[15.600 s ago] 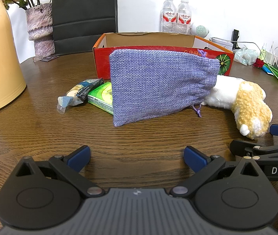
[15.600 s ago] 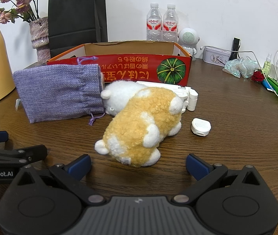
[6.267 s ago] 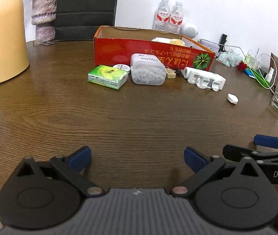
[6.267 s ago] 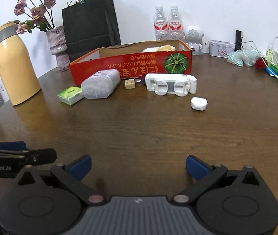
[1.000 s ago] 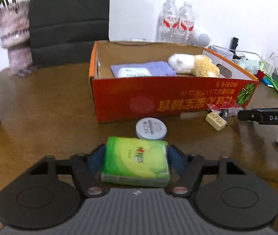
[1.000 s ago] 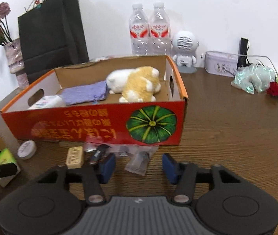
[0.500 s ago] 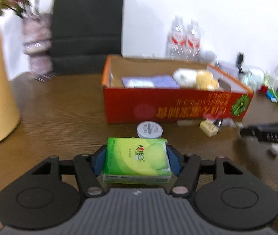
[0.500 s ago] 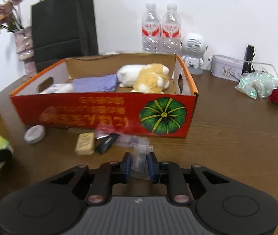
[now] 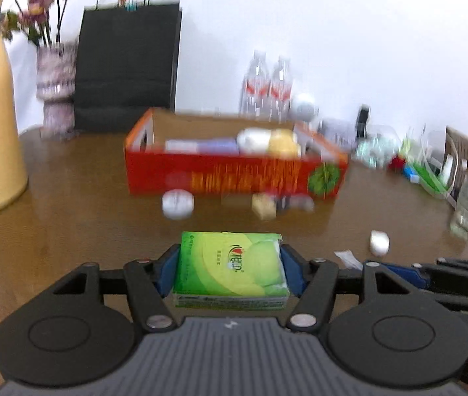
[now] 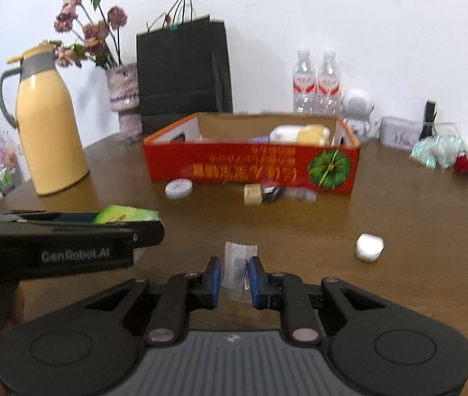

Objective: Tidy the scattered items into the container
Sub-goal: 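Carry the tissue pack and clear packet into the box and open both tools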

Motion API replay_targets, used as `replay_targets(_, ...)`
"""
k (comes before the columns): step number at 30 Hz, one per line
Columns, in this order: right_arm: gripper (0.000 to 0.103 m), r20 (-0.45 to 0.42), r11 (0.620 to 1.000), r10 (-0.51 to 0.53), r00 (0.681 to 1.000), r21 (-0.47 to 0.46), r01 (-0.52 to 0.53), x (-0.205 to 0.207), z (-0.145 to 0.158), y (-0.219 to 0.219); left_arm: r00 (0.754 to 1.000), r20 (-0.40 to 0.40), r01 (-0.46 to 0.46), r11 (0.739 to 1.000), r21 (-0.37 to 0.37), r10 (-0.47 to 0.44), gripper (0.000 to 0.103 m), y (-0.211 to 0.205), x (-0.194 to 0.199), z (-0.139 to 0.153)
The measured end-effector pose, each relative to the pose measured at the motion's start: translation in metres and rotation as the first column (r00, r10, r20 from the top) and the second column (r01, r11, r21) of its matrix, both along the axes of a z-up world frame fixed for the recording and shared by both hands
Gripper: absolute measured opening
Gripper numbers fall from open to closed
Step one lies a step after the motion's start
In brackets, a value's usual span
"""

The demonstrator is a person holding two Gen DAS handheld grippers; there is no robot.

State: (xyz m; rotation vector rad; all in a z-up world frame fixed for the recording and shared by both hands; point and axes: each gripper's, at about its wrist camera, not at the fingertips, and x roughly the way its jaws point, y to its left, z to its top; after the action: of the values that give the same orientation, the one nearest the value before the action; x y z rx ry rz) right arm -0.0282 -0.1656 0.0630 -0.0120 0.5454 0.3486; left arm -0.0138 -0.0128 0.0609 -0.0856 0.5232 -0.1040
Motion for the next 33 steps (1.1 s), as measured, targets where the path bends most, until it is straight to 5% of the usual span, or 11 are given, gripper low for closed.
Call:
replay_targets(4,0.017,0.088,0.999,0.027,0.996,0.014,-0.029,0.039,0.042,-0.016,0.998,0.055,0.046,0.997,-0.062,-0.042,0.065,0.015,0.045,0.049)
replay_targets(7,0.017,0.079,0.998,0.044,0.996,0.046,-0.048,0.095,0.081,-0.027,0.997,-0.017,0.07,0.994,-0.079,-0.071,0.065,0.019,0.109,0.077)
replay_targets(12,0.017,-0.118,0.99,0.074,0.99,0.124,-0.059,0.223,0.115,-0.026,0.965,-0.253,0.055,0.995,-0.079,-0.073,0.065,0.023,0.246,0.069)
replay_targets(17,0.017,-0.346,0.996,0.073,0.935,0.081,-0.047,0.32,0.084,0.004,0.919,-0.393,-0.016,0.999,0.03,0.027,0.065,0.025,0.34,0.033)
replay_targets(22,0.018,-0.422,0.999,0.028,0.906,-0.017,-0.039,0.359,0.046,0.024,0.898,-0.44,0.031,0.999,0.032,-0.014,0.067,0.018,0.369,0.009)
replay_targets(25,0.031,-0.449,0.998,-0.001,0.893,-0.052,-0.025,0.371,0.034,0.027,0.89,-0.455,0.059,0.997,0.04,-0.034,0.074,0.015,0.386,-0.001)
replay_targets(27,0.049,-0.472,0.996,0.018,0.881,-0.067,-0.056,0.377,0.031,0.029,0.9,-0.435,0.044,0.997,0.056,-0.015,0.088,0.017,0.387,0.002)
replay_targets(33,0.068,-0.447,0.998,0.0,0.894,-0.057,-0.029,0.37,0.055,0.023,0.891,-0.454,0.025,0.997,0.067,0.009,0.103,0.025,0.376,0.026)
